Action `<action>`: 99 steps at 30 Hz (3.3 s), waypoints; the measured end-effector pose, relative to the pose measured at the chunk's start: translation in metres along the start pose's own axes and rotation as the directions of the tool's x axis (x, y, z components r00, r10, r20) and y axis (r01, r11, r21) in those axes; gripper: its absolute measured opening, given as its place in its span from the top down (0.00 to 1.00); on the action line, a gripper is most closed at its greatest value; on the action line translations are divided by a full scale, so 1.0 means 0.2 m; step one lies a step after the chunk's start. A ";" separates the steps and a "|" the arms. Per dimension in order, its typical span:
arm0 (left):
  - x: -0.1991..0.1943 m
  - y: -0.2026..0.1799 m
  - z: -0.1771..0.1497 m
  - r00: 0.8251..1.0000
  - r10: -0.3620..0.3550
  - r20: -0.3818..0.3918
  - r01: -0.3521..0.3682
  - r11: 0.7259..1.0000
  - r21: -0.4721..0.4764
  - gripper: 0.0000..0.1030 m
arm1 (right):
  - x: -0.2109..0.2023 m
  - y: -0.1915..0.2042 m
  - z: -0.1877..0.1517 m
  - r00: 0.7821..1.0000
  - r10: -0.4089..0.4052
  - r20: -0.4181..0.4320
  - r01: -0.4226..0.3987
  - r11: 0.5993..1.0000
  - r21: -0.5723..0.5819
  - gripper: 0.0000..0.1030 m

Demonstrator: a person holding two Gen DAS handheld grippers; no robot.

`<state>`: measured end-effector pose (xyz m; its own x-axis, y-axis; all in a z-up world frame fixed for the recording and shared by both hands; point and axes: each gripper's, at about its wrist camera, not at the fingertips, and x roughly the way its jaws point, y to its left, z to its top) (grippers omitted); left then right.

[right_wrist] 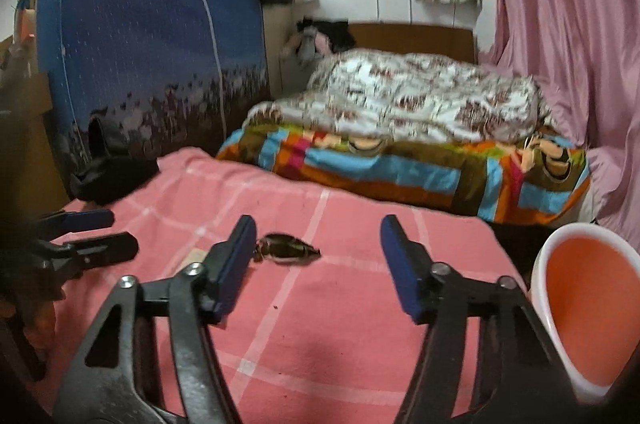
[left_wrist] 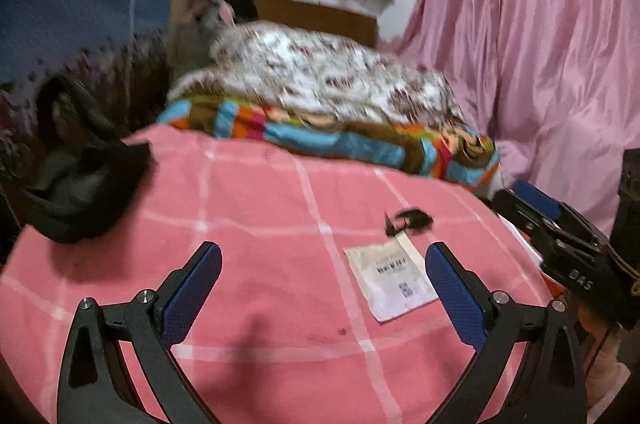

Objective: Collect trash
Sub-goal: 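Move both open tools back over the paper packet and walnut shell, then grasp the white paper packet with the left gripper while the right gripper grasps the walnut shell, then carry the paper packet and walnut shell over the orange bucket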

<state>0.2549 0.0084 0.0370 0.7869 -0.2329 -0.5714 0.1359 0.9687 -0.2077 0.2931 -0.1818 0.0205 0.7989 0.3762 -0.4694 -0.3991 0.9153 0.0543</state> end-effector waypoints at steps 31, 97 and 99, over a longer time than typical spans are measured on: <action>0.35 -0.10 -0.02 0.967 -0.030 -0.253 0.043 0.998 0.044 0.82 | 0.25 -0.01 0.00 0.967 0.115 -0.226 -0.108 0.993 0.041 0.43; -0.12 -0.93 0.26 0.923 -0.269 0.276 0.196 0.944 0.266 0.92 | -0.78 -0.50 0.05 0.888 -0.202 0.413 0.161 0.978 0.132 0.88; -0.11 -1.03 0.27 0.907 -0.313 0.283 0.224 0.925 0.305 0.92 | -0.85 -0.56 0.04 0.870 -0.242 0.430 0.193 0.969 0.154 0.88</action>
<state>0.2420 -0.1813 0.1344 0.8411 -0.4903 -0.2285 0.4862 0.8704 -0.0779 0.2058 -0.3464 0.1016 0.9849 0.1679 -0.0430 -0.1631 0.9818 0.0977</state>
